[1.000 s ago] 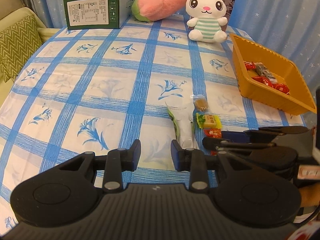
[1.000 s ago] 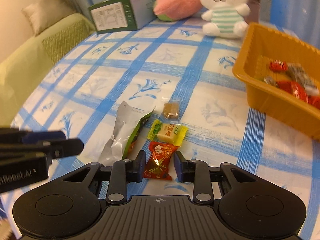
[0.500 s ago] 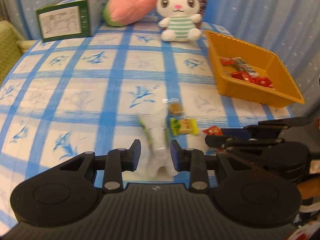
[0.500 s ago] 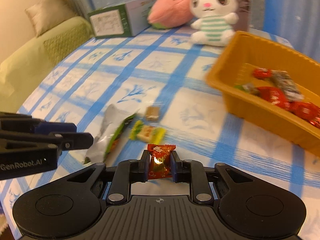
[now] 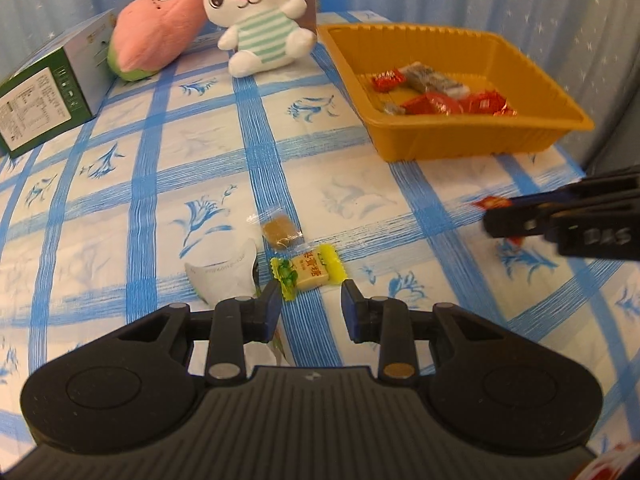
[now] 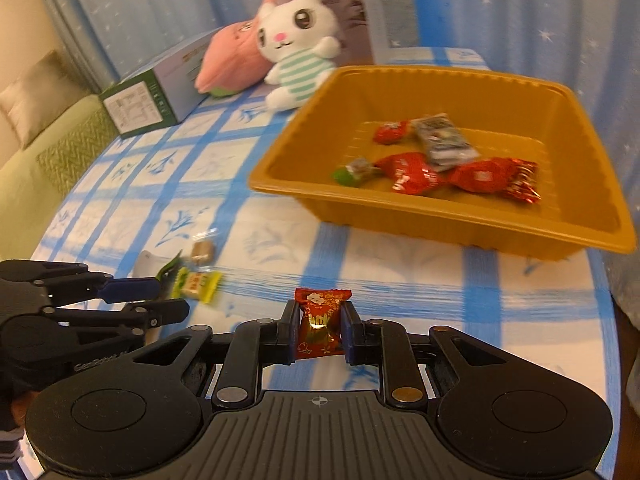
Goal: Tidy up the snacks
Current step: 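Lift the red candy with the right gripper while the left gripper grasps the yellow candy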
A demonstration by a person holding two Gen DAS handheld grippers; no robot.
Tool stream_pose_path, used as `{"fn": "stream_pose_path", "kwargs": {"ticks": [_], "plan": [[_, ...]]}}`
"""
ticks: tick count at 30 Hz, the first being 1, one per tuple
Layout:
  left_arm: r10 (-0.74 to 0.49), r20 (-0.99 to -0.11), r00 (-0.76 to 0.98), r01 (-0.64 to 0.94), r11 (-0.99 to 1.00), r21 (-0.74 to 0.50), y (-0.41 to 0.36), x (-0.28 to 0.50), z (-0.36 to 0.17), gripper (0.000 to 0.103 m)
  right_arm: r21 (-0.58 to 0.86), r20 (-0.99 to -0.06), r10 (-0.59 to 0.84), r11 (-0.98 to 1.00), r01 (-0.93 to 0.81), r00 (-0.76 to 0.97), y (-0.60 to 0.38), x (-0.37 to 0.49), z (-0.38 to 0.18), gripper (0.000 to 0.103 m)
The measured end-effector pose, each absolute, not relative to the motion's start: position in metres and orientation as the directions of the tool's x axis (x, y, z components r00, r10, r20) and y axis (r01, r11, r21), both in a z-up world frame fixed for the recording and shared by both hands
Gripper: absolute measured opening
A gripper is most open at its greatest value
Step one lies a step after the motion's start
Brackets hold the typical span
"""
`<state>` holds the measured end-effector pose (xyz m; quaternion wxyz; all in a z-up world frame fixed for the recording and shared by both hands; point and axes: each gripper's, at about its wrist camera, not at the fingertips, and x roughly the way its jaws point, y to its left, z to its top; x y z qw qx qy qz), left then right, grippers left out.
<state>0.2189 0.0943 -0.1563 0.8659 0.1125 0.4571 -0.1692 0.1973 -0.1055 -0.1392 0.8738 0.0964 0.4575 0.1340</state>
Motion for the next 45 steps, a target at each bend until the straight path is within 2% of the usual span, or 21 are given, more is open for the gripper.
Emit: {"fn": "stream_pose_path", "kwargs": {"ticks": [7, 15, 21, 24, 26, 32, 34, 45], "plan": [[-0.134, -0.837, 0.531, 0.398, 0.911, 0.107, 0.09, 0.232, -0.171, 0.031, 0.31, -0.774, 0.315, 0.945, -0.106, 0.549, -0.123, 0.193, -0.14, 0.022], [-0.161, -0.829, 0.535, 0.373, 0.926, 0.061, 0.094, 0.246, -0.172, 0.043, 0.313, -0.779, 0.302, 0.947, -0.077, 0.549, -0.135, 0.191, -0.142, 0.022], [-0.192, -0.829, 0.526, 0.409, 0.911, 0.048, 0.086, 0.253, -0.173, 0.043, 0.311, -0.782, 0.294, 0.948, -0.065, 0.55, -0.141, 0.191, -0.143, 0.022], [-0.207, -0.832, 0.515, 0.414, 0.91, 0.03, 0.082, 0.256, -0.174, 0.038, 0.31, -0.78, 0.292, 0.949, -0.064, 0.554, -0.143, 0.19, -0.142, 0.022], [-0.22, -0.833, 0.508, 0.415, 0.91, 0.013, 0.08, 0.256, -0.174, 0.031, 0.309, -0.779, 0.289, 0.949, -0.061, 0.555, -0.143, 0.191, -0.142, 0.022], [-0.224, -0.836, 0.501, 0.397, 0.918, -0.008, 0.077, 0.253, -0.174, 0.026, 0.307, -0.779, 0.287, 0.95, -0.06, 0.557, -0.146, 0.191, -0.14, 0.022], [-0.225, -0.84, 0.495, 0.391, 0.92, -0.016, 0.076, 0.253, -0.173, 0.02, 0.309, -0.779, 0.29, 0.949, -0.063, 0.555, -0.146, 0.191, -0.14, 0.022], [-0.221, -0.847, 0.483, 0.36, 0.932, -0.038, 0.07, 0.241, -0.164, 0.018, 0.309, -0.772, 0.307, 0.946, -0.094, 0.556, -0.145, 0.185, -0.137, 0.022]]}}
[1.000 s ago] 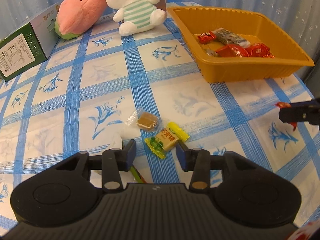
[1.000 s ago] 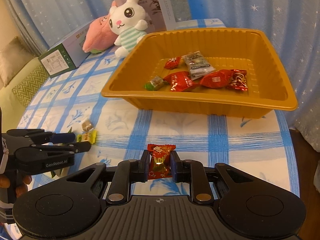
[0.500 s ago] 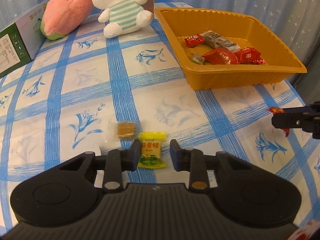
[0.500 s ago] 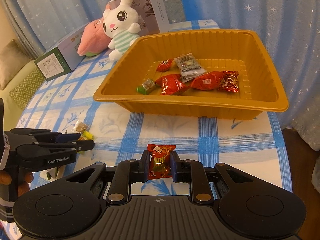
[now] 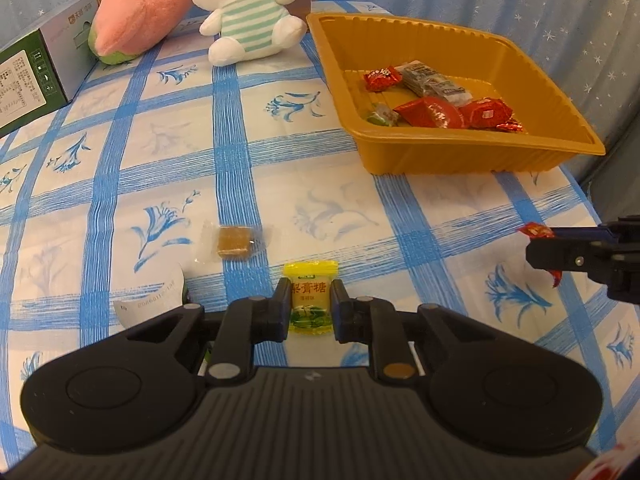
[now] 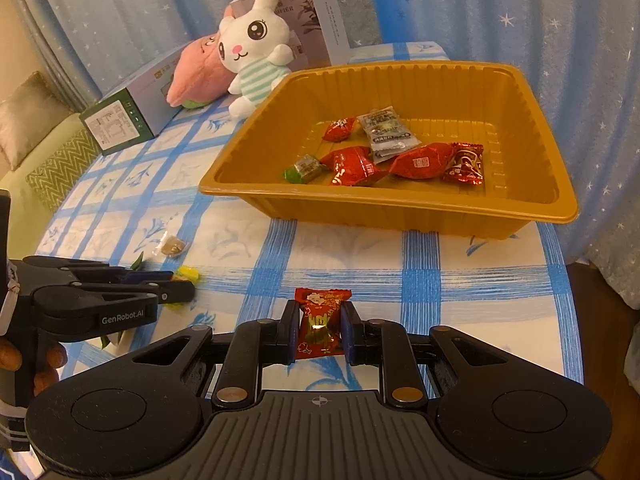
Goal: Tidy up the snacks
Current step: 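Lift the red candy with the right gripper while the left gripper grasps the yellow candy, then carry both candies over the orange tray and open both grippers to release them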
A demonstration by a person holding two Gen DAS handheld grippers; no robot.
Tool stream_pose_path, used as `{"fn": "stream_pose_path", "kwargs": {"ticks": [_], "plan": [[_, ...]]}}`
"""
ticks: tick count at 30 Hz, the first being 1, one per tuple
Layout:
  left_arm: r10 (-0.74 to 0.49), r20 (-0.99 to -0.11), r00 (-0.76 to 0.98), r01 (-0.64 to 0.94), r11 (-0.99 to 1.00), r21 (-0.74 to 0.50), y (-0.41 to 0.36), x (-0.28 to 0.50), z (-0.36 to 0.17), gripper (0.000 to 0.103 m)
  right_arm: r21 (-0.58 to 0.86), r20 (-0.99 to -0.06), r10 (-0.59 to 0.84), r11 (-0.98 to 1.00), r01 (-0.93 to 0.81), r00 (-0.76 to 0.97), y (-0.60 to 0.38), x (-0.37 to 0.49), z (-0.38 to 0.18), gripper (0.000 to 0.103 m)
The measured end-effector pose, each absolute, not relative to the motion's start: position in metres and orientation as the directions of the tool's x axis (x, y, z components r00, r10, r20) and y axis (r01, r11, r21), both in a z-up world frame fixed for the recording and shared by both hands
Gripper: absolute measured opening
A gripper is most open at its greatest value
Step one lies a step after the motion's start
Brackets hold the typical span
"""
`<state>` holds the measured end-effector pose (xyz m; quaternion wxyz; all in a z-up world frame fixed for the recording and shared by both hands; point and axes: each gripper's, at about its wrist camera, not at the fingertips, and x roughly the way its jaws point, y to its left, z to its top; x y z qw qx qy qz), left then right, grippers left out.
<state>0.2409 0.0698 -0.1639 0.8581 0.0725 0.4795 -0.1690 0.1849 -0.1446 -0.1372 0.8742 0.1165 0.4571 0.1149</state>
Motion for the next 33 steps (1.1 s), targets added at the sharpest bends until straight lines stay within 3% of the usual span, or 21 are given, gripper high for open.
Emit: {"fn": "stream_pose_path", "kwargs": {"ticks": [19, 33], "plan": [[-0.321, -0.761, 0.563, 0.381, 0.919, -0.106, 0.042, 0.208, -0.091, 0.018, 0.345, -0.722, 0.347, 0.931, -0.124, 0.599, -0.166, 0.164, -0.107, 0.022], [-0.346, -0.717, 0.605, 0.432, 0.899, -0.069, -0.011, 0.243, -0.067, 0.018, 0.312, -0.667, 0.291, 0.945, -0.098, 0.685, -0.211, 0.188, -0.075, 0.022]]}}
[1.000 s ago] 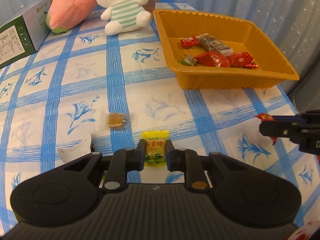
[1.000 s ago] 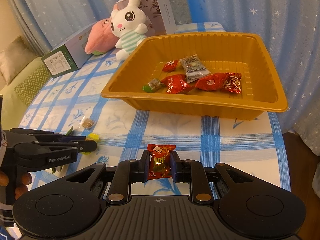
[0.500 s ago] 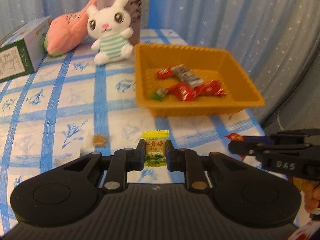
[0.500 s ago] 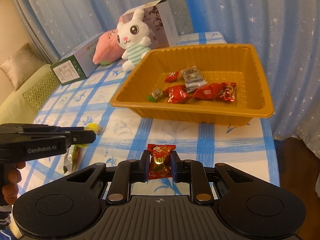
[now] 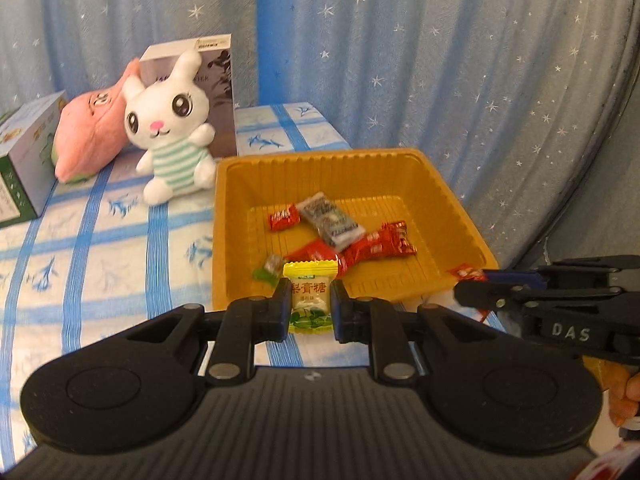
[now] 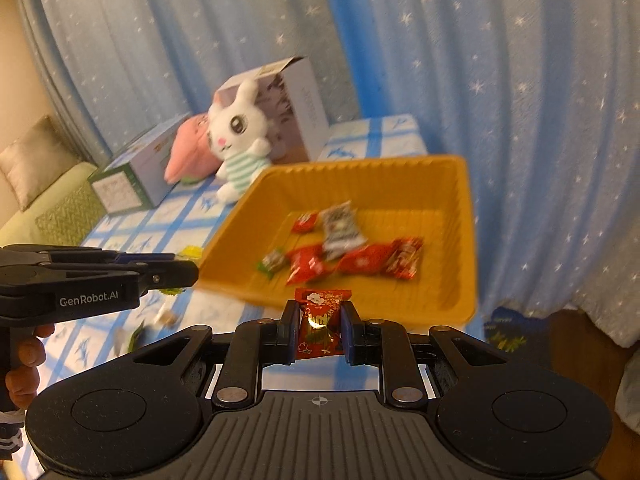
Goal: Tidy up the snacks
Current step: 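Carry both candies over the orange tray and open both grippers to release them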
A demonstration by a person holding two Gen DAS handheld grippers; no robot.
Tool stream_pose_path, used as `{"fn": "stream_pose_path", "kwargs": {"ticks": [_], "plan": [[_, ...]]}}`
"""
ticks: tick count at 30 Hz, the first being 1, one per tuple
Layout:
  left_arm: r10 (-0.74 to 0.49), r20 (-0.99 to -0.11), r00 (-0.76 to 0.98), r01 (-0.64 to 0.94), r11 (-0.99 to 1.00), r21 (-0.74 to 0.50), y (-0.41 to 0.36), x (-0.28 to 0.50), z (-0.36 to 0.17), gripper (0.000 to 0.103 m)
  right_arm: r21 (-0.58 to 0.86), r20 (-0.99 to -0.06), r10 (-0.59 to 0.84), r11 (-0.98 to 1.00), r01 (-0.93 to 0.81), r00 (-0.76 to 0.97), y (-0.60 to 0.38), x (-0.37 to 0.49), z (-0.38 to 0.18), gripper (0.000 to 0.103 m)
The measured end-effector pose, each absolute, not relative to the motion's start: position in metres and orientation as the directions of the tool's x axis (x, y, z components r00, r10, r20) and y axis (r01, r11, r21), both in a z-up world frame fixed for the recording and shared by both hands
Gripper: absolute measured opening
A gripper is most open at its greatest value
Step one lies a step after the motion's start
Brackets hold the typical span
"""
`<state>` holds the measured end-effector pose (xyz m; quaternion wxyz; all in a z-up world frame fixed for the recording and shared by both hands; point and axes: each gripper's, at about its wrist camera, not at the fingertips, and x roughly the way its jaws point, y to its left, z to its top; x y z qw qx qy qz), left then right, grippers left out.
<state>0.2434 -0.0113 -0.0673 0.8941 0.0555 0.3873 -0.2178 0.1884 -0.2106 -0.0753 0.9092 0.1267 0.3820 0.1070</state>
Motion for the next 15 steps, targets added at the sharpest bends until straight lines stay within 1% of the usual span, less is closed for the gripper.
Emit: {"fn": "stream_pose_path", "kwargs": {"ticks": [15], "plan": [[-0.293, -0.723, 0.626, 0.4, 0.916, -0.024, -0.035, 0.31, -0.067, 0.018, 0.271, -0.654, 0.239, 0.96, -0.073, 0.718, -0.242, 0.242, -0.07, 0.022]]}}
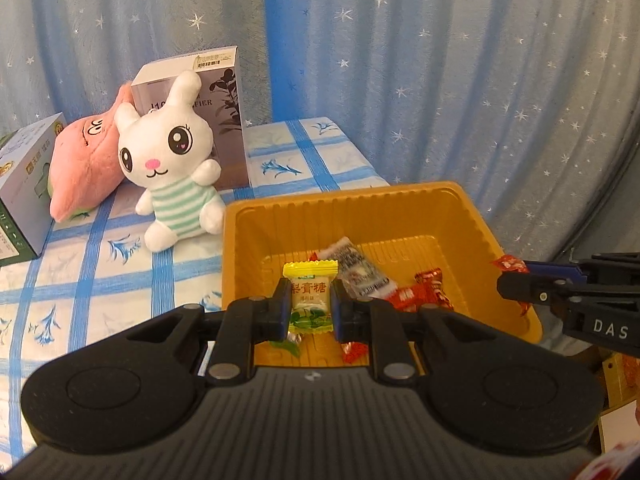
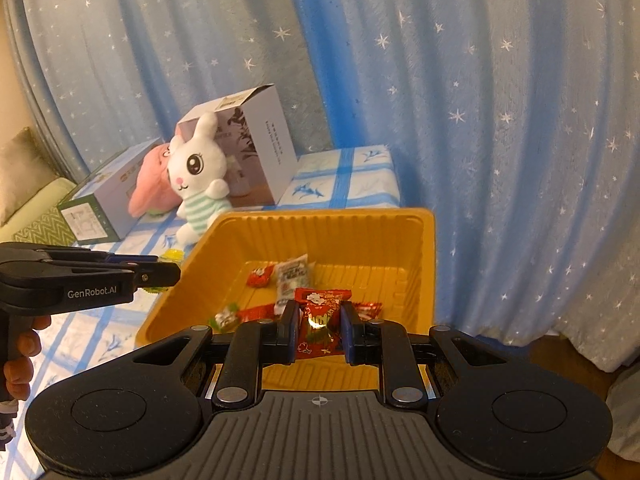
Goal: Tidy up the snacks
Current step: 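Carry both candies over the orange tray and open both grippers to release them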
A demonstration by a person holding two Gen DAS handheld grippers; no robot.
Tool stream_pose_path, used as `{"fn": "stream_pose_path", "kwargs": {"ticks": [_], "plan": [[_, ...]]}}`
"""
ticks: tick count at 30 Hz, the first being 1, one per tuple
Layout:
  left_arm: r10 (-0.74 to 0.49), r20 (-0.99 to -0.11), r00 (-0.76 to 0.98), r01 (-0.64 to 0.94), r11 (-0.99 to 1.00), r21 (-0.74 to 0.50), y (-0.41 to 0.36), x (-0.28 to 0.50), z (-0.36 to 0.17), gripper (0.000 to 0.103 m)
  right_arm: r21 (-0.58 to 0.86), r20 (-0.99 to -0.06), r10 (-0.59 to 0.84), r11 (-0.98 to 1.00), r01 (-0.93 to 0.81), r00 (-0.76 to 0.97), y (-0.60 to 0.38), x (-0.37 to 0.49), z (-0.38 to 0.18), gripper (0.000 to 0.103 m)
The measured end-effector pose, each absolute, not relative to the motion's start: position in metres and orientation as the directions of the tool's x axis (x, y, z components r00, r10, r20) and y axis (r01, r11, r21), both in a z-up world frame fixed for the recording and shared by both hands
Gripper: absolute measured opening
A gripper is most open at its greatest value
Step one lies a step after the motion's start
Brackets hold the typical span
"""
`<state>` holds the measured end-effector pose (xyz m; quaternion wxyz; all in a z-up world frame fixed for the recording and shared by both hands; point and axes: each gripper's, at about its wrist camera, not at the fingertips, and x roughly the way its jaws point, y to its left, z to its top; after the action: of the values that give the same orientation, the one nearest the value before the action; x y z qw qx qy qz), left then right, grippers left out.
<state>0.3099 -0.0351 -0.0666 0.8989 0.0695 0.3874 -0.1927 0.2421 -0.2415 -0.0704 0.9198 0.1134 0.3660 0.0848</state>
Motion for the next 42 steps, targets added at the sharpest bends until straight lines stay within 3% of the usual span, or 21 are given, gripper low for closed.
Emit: {"fn": "stream_pose_path", "kwargs": {"ticks": [27, 31, 42], "plan": [[-0.219, -0.796, 0.565, 0.384, 0.923, 0.019, -0.055, 0.374, -0.12, 0.018, 0.26, -0.673, 0.224, 0.964, -0.058, 0.705, -0.251, 0.293, -0.088, 0.022], [-0.216, -0.799, 0.562, 0.385, 0.923, 0.022, -0.055, 0.374, -0.124, 0.026, 0.261, -0.676, 0.222, 0.964, -0.054, 0.703, -0.252, 0.294, -0.09, 0.022], [-0.232, -0.797, 0.558, 0.379, 0.925, -0.005, -0.05, 0.373, -0.122, 0.026, 0.255, -0.686, 0.216, 0.966, -0.049, 0.695, -0.255, 0.304, -0.097, 0.022]]}}
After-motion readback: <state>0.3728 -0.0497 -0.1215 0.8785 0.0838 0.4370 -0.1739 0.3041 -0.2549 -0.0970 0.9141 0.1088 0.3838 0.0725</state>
